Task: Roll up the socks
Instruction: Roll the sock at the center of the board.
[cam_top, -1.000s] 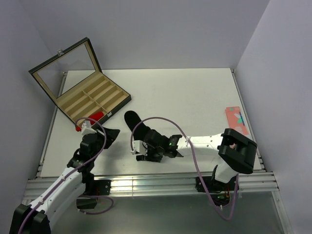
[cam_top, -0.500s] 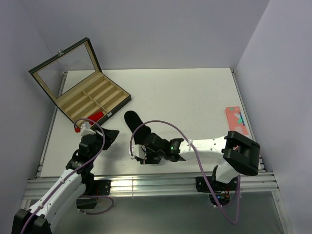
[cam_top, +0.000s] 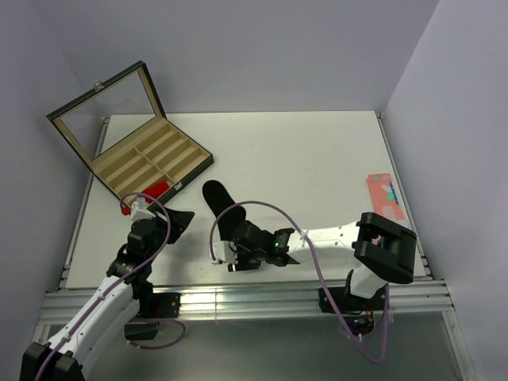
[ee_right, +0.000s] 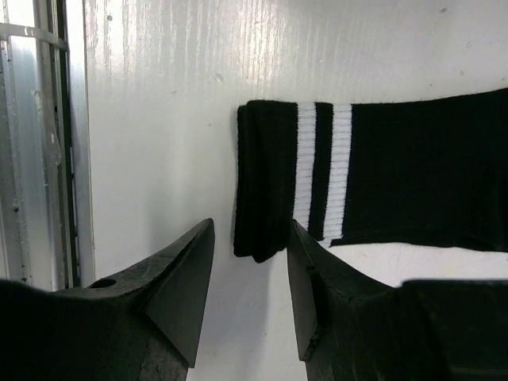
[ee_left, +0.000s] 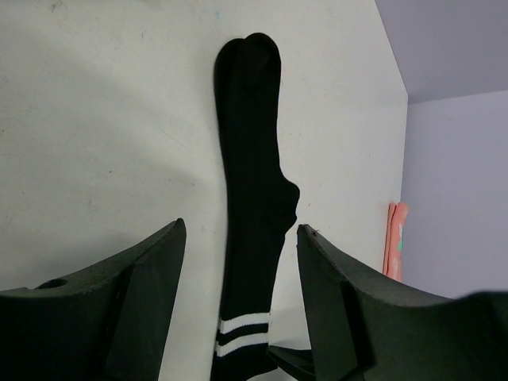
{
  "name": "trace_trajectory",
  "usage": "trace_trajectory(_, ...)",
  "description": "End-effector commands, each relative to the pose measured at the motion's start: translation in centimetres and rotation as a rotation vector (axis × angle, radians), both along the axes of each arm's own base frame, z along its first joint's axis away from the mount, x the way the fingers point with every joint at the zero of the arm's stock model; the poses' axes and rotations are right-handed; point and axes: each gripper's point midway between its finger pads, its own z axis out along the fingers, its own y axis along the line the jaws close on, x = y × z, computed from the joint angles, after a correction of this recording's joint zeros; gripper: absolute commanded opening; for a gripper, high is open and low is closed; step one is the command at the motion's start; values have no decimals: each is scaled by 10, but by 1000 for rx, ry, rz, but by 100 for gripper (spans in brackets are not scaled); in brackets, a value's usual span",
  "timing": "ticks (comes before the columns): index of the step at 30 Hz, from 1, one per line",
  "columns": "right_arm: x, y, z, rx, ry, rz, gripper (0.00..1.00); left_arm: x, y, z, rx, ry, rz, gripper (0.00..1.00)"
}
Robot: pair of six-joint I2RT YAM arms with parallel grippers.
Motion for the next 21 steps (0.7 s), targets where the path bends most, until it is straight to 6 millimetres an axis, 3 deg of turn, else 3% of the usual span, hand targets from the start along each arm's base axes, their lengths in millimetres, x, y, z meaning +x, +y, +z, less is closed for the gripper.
trace_trajectory(1,3,8,-3,20,-30,14,49,4,-3,12,-7,-50,-17,64)
trace_trajectory(6,1,6,-15,-1,-12,21,43,4,-6,8,-4,-45,-37,64)
trace_trajectory(9,-3,7,-22,-21,34,19,31,4,-8,5,3,-41,-52,64)
trace_trajectory(11,-7,7,-23,-17,69,26,28,1,-13,2,0,-35,-88,64)
trace_trajectory(16,-23,-1,-13,-39,215,56,23,-1,-23,-4,12,-37,-155,62)
trace_trajectory(19,-25,5,10,-11,344,63,22,-1,-27,-7,17,-40,-188,59)
trace_trajectory(21,-29,-3,13,-44,445,56,22,-3,-31,-10,17,-39,-214,58)
